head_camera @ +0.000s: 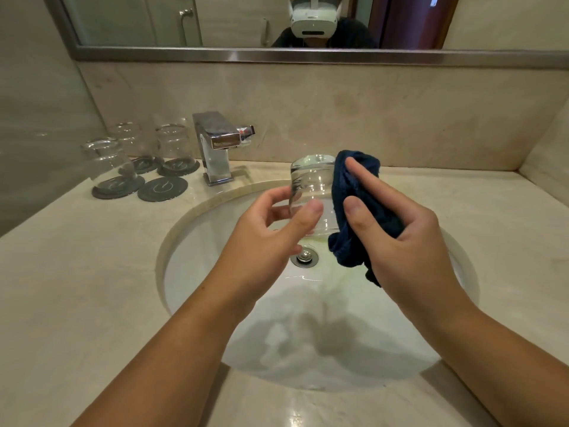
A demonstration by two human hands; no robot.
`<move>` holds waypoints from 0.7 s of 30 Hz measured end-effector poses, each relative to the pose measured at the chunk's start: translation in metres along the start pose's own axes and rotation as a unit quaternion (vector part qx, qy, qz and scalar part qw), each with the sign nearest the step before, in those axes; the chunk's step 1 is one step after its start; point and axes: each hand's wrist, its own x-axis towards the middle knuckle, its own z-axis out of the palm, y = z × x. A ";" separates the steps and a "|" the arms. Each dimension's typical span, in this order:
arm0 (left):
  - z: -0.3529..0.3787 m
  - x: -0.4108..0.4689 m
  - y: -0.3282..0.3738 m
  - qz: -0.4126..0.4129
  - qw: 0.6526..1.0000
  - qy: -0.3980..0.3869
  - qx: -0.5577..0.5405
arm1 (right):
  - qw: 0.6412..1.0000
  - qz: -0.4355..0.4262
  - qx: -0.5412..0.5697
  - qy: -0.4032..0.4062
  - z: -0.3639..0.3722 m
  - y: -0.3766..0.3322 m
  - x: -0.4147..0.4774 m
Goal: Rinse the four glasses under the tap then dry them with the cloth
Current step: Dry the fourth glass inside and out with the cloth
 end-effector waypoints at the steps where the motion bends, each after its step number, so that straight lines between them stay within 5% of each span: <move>1: 0.000 0.000 0.001 0.003 1.000 0.003 0.003 | 1.000 -0.006 -0.003 -0.005 0.001 -0.001 -0.001; 9: -0.004 -0.003 0.008 -0.038 0.992 -0.053 -0.111 | 0.992 0.049 0.111 -0.026 -0.004 0.000 0.008; 21: -0.003 -0.002 0.006 -0.022 0.997 -0.002 -0.070 | 1.000 -0.005 0.016 -0.002 -0.003 -0.002 0.001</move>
